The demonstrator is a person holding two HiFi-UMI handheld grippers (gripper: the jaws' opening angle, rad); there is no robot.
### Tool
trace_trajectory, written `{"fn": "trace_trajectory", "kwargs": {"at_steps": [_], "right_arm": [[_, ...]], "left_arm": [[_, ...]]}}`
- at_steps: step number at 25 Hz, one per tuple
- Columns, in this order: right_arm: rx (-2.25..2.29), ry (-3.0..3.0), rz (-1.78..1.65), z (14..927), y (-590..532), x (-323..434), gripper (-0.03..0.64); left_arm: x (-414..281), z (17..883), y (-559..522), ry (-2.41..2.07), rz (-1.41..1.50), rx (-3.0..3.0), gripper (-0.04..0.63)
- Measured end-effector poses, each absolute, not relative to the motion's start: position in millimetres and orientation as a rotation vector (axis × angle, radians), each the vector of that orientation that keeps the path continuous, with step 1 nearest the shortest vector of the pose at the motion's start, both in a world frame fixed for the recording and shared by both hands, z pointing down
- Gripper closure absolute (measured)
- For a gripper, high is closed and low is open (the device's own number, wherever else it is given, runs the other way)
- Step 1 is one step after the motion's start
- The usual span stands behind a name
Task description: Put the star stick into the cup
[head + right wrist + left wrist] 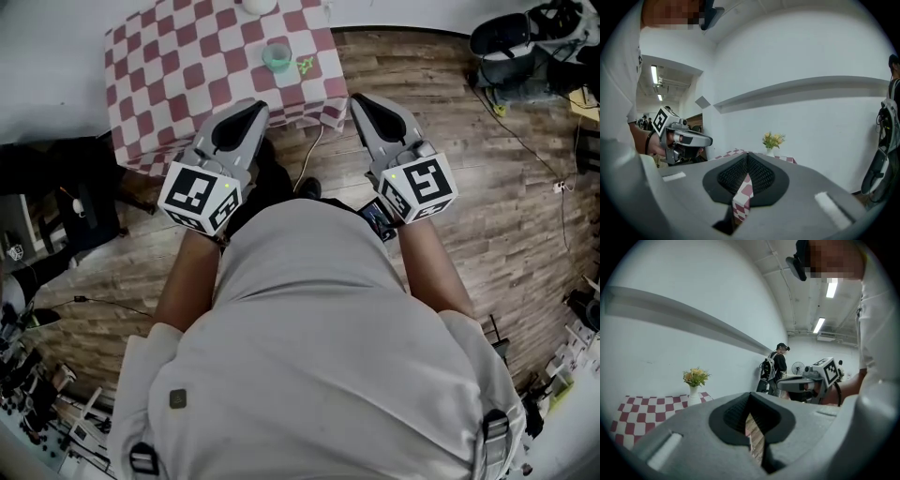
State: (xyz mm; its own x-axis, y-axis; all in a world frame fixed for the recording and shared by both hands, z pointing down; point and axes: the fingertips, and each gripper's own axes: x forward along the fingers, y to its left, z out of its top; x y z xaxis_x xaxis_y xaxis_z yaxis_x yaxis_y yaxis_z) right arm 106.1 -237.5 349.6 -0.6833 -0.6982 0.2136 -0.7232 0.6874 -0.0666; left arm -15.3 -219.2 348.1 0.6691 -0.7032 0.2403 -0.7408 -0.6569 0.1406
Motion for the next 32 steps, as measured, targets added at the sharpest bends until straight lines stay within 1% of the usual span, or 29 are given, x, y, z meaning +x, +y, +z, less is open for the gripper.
{"fn": "trace_trajectory", "kwargs": {"at_steps": [11, 17, 25, 32], "right_arm": [[1.118, -2.771, 0.206, 334, -209, 72, 0.607], [1.17, -2.752, 0.231, 329, -194, 40, 0.607], [1.222, -2.709, 0.25, 331, -148, -10, 0.607], [1.291, -2.629, 0.263, 338, -107, -32, 0.607]], "left_arm": [[-60, 333, -184, -1.263, 0.219, 2.638, 0.591], [-97, 326, -165, -1.227, 0.227, 2.659, 0.591], [-163, 326, -125, -1.204, 0.211, 2.663, 0.591], [-180, 337, -108, -1.08, 0.188, 2.696, 0.591]]}}
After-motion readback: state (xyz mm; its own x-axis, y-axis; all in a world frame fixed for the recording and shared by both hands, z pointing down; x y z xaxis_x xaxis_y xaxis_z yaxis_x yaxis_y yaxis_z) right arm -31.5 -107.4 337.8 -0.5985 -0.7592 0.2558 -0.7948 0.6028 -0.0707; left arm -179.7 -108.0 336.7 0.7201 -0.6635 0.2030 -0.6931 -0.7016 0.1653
